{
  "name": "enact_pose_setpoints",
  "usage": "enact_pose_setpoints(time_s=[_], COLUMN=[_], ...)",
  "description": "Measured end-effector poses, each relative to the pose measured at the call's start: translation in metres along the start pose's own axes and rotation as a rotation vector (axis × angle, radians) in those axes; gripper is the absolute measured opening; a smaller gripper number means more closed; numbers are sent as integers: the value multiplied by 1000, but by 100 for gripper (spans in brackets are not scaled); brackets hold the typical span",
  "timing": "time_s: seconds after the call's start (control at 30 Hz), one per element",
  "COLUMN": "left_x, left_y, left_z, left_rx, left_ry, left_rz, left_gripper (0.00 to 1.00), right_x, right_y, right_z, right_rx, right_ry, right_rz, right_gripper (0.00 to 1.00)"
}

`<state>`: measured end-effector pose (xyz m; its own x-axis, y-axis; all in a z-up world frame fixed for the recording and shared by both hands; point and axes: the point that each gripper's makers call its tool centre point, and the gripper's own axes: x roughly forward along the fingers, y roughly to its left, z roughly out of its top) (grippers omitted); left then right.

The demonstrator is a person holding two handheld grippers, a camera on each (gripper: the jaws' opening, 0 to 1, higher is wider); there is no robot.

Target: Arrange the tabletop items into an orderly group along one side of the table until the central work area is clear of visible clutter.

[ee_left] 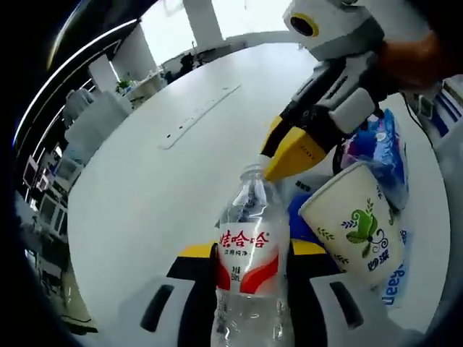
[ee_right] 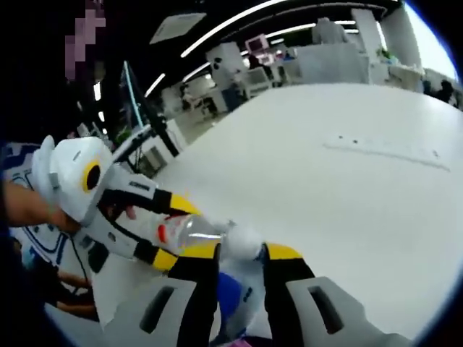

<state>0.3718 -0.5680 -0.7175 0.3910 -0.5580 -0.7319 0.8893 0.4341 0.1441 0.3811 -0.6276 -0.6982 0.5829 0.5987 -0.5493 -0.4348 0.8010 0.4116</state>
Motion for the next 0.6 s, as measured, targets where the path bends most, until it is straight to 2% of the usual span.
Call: enact_pose_setpoints(time_s=[0.1,0.23,0.33,0.47,0.6], left_x=[-5,-8,-12,-16,-21], left_y=[-4,-4,-2,-6,-10], left_z=[1,5,4,6,13], left_rx=[10,-28,-57,-42,-46], left_ry=[-45,-88,-115,-159,-206], left_rz=[16,41,62,71,84], left_gripper=[35,35,35,34,34], right_x=[2,5,6,7,6], right_y=[8,10,13,17,22], right_z=[5,12,10,12,16], right_rx=[89,170,222,263,342], right_ry=[-29,-61,-56,-58,-60], right_rz=[35,43,59,77,102], right_gripper=[25,29,29,31,31])
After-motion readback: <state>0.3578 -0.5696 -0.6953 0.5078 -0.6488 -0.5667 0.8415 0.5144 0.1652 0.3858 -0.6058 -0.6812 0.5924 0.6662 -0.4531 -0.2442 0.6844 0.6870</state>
